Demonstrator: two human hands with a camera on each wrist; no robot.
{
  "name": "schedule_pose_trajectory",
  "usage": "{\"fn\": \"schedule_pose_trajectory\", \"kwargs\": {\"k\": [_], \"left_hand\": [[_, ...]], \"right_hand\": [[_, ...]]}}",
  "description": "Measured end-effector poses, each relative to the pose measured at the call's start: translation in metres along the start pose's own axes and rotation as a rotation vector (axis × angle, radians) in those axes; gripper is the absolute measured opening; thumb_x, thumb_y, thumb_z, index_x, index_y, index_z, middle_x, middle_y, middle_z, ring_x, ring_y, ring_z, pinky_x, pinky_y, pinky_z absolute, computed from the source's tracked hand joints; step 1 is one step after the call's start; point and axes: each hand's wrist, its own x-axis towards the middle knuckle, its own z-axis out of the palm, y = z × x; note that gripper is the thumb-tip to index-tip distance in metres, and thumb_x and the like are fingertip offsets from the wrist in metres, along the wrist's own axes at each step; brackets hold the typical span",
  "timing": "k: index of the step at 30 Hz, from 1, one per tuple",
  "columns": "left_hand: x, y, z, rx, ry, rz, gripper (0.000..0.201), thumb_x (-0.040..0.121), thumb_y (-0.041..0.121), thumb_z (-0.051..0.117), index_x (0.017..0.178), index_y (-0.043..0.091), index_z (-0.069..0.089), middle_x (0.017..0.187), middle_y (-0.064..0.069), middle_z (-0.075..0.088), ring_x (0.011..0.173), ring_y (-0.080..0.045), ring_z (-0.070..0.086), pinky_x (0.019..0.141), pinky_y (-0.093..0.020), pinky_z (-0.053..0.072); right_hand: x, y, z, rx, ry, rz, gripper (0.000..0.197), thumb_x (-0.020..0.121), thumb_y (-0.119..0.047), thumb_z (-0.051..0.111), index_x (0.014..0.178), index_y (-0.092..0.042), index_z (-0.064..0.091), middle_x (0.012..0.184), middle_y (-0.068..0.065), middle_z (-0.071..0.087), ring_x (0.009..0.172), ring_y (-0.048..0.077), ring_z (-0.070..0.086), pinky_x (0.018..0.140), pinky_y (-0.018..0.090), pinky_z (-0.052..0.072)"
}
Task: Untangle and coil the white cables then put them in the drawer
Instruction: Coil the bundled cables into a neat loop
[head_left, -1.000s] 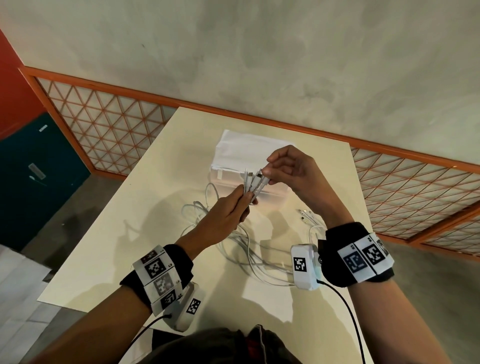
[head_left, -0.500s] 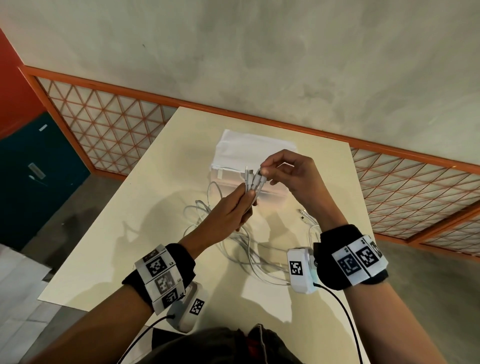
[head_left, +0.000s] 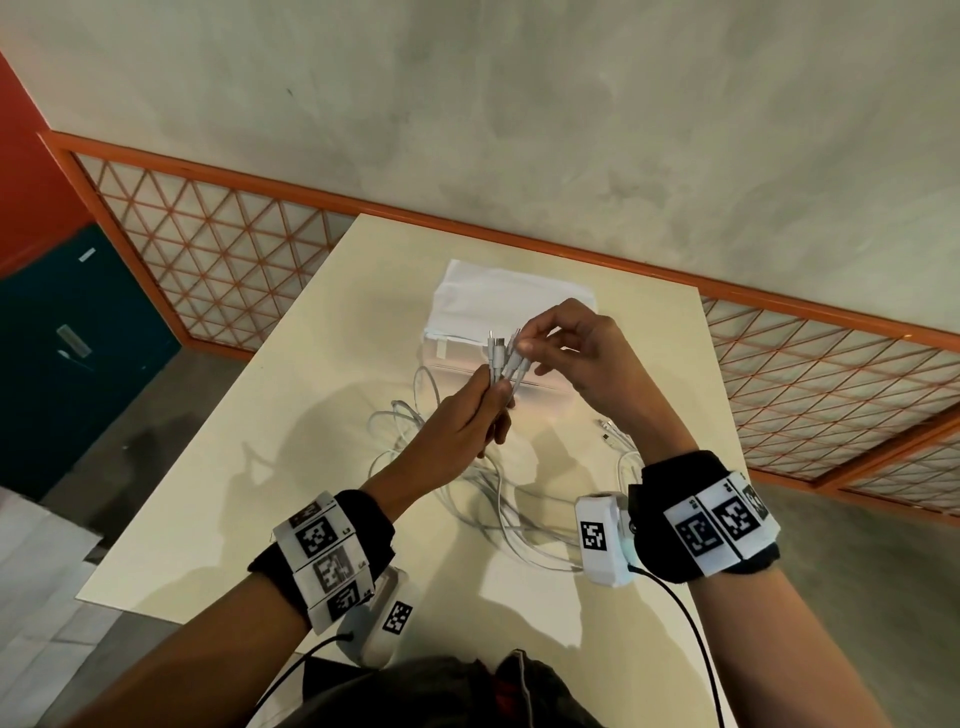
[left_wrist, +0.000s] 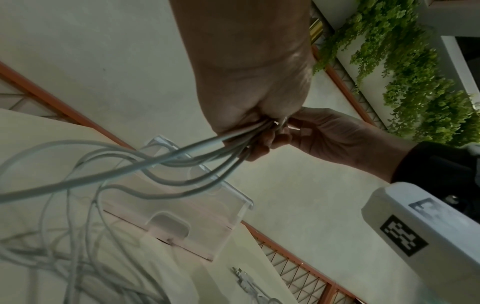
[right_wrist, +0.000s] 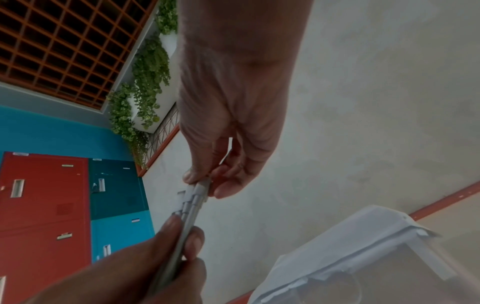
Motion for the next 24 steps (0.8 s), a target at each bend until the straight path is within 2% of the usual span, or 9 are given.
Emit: {"fn": "schedule_pose_trajectory", "kwargs": {"k": [4,7,9,11,14,17,20,22,24], "left_hand": [[0.001,0.0,-0.001,-0.006,-0.013,0.023,0.021,0.103,0.024,0.03,0.086,0.019,0.042,0.064,0.001,0.052,0.048,-0.004,0.041,0.051,-0.024,0.038],[0.001,-0.001,-0.003,0.073,-0.064,0.02,0.021,0.103,0.027,0.029,0.096,0.014,0.044,0.064,0.002,0.051,0.051,-0.005,0.04,0.053,-0.024,0.04],[0.0,-0.001,-0.004,0.122,-0.097,0.01,0.022,0.103,0.029,0.029,0.102,0.013,0.044,0.064,0.003,0.05,0.052,-0.004,0.04,0.053,-0.021,0.041],[-0.001,0.0,-0.003,0.153,-0.125,-0.001,0.021,0.103,0.03,0.029,0.104,0.015,0.044,0.066,0.003,0.05,0.051,-0.002,0.041,0.054,-0.018,0.041],[0.0,0.001,-0.002,0.191,-0.137,-0.007,0.023,0.102,0.028,0.028,0.107,0.011,0.043,0.065,0.003,0.046,0.051,-0.003,0.039,0.053,-0.017,0.04],[0.002,-0.001,-0.002,0.205,-0.121,-0.005,0.021,0.103,0.025,0.029,0.106,0.008,0.04,0.06,0.005,0.04,0.047,-0.004,0.034,0.05,-0.017,0.037],[0.004,-0.003,0.0,0.268,-0.098,0.005,0.012,0.103,0.02,0.03,0.106,0.011,0.038,0.06,0.006,0.043,0.044,-0.002,0.042,0.049,-0.013,0.036],[0.005,-0.004,0.002,0.324,-0.079,0.005,0.015,0.103,0.021,0.03,0.109,0.01,0.038,0.061,0.005,0.047,0.044,0.0,0.046,0.049,-0.013,0.037],[0.006,-0.006,0.003,0.369,-0.056,0.001,0.019,0.103,0.022,0.03,0.113,0.007,0.038,0.062,0.002,0.05,0.044,-0.002,0.048,0.048,-0.016,0.037]], "right_hand": [[0.0,0.001,0.0,0.05,0.006,-0.006,0.012,0.087,-0.005,0.063,0.081,-0.015,0.061,0.103,0.018,0.057,0.075,0.019,0.065,0.065,0.022,0.053],[0.0,0.001,0.001,0.019,0.016,-0.012,0.006,0.086,-0.005,0.064,0.084,-0.011,0.063,0.101,0.005,0.066,0.074,0.016,0.062,0.065,0.024,0.054],[0.0,0.001,0.002,-0.01,0.01,-0.003,0.001,0.086,-0.006,0.065,0.085,-0.006,0.064,0.096,0.002,0.07,0.072,0.014,0.06,0.066,0.026,0.053],[0.0,0.003,0.002,-0.024,0.009,-0.004,0.002,0.085,-0.006,0.065,0.086,-0.004,0.064,0.094,0.003,0.07,0.072,0.016,0.06,0.067,0.031,0.054],[-0.002,0.001,0.002,-0.082,-0.007,-0.049,0.005,0.086,-0.01,0.065,0.091,-0.013,0.065,0.096,0.002,0.068,0.072,0.021,0.062,0.069,0.04,0.057],[-0.003,-0.002,0.006,-0.147,-0.026,-0.074,0.007,0.084,-0.018,0.069,0.092,-0.019,0.069,0.1,0.005,0.064,0.074,0.016,0.064,0.066,0.034,0.058],[-0.001,0.001,0.01,-0.255,-0.011,-0.083,0.02,0.075,-0.028,0.077,0.093,-0.019,0.071,0.1,0.004,0.062,0.079,0.014,0.061,0.071,0.025,0.054],[0.0,0.003,0.013,-0.339,-0.004,-0.123,0.026,0.073,-0.029,0.079,0.096,-0.018,0.072,0.099,0.003,0.063,0.083,0.01,0.059,0.075,0.018,0.049],[0.0,0.006,0.015,-0.364,0.017,-0.149,0.028,0.073,-0.026,0.079,0.098,-0.016,0.072,0.099,0.005,0.063,0.085,0.009,0.058,0.076,0.017,0.048]]}}
